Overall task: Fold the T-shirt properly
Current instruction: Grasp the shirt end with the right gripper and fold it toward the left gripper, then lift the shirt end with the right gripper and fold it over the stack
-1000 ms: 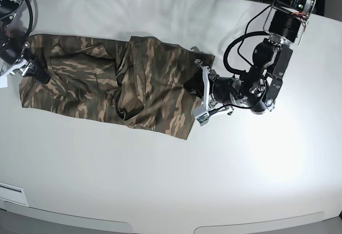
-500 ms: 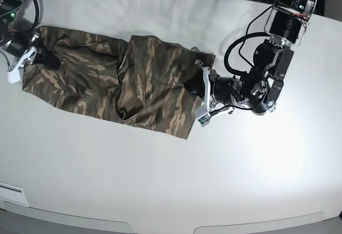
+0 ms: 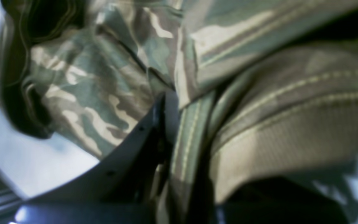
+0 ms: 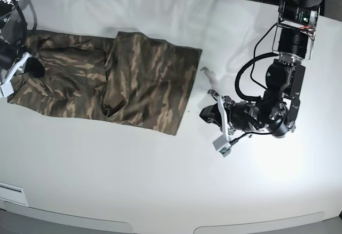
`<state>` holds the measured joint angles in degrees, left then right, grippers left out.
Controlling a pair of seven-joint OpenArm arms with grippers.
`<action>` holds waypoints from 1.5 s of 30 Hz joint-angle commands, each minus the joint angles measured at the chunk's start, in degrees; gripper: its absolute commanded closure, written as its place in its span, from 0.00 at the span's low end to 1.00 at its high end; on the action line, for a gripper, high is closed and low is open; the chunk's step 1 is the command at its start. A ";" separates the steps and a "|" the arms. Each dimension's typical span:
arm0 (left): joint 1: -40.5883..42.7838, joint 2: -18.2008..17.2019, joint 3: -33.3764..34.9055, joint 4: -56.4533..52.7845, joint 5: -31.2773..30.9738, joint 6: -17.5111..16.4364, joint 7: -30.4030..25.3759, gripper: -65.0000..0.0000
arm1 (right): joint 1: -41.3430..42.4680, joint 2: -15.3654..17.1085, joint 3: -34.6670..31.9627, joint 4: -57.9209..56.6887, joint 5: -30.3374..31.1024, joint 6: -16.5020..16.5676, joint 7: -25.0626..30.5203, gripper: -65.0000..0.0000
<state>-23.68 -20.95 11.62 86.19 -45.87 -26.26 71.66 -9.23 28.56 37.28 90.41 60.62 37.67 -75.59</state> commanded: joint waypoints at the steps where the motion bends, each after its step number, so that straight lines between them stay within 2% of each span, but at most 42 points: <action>1: -1.38 -0.33 -2.08 0.81 -0.74 0.04 -0.87 1.00 | 0.68 2.49 0.59 1.99 -1.14 -0.92 2.19 1.00; 4: -0.26 -0.33 -6.19 0.81 -0.74 -0.04 -0.87 1.00 | 0.68 5.07 0.61 5.11 -8.44 -5.57 4.50 1.00; 6: 1.25 -0.33 -7.98 0.81 -0.76 -0.04 -0.87 1.00 | 0.70 6.34 0.61 7.41 -11.23 -9.27 5.03 1.00; 9: 4.44 -0.28 -8.57 0.81 -0.76 -0.90 -0.87 1.00 | 0.68 7.19 0.66 11.50 -10.82 -14.71 4.87 1.00; 11: 6.71 -0.26 -8.55 0.81 -0.83 -3.04 -0.90 1.00 | 0.68 7.15 0.66 14.34 -7.69 -15.45 4.76 1.00; 17: 11.65 -0.28 -8.55 0.81 -1.60 -3.78 -0.92 1.00 | 0.66 6.51 0.66 21.18 4.33 -12.90 0.20 1.00; 21: 12.59 -0.31 -8.55 0.81 -1.62 -5.27 -0.90 1.00 | 0.66 5.79 0.66 24.44 16.00 -9.49 -3.41 1.00; 24: 12.55 -0.28 -8.55 0.81 -1.64 -5.22 -0.92 1.00 | 0.68 3.76 0.63 26.25 24.38 -6.36 -4.41 1.00; 32: 12.57 -0.28 -8.55 0.81 -2.03 -5.22 -0.90 1.00 | 0.70 -6.19 0.63 27.34 24.38 -1.57 -4.41 1.00; 42: 12.55 -0.31 -8.55 0.81 -4.37 -5.25 -0.87 1.00 | 0.70 -15.78 0.59 27.34 24.38 -1.38 -4.41 1.00; 45: 12.55 -0.31 -8.55 0.81 -4.39 -5.25 -0.87 1.00 | 0.70 -18.32 0.48 27.34 24.38 0.02 -4.41 1.00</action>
<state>-10.15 -20.82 3.36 86.21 -49.34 -31.16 70.96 -9.19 9.54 37.60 116.90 82.96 37.41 -81.54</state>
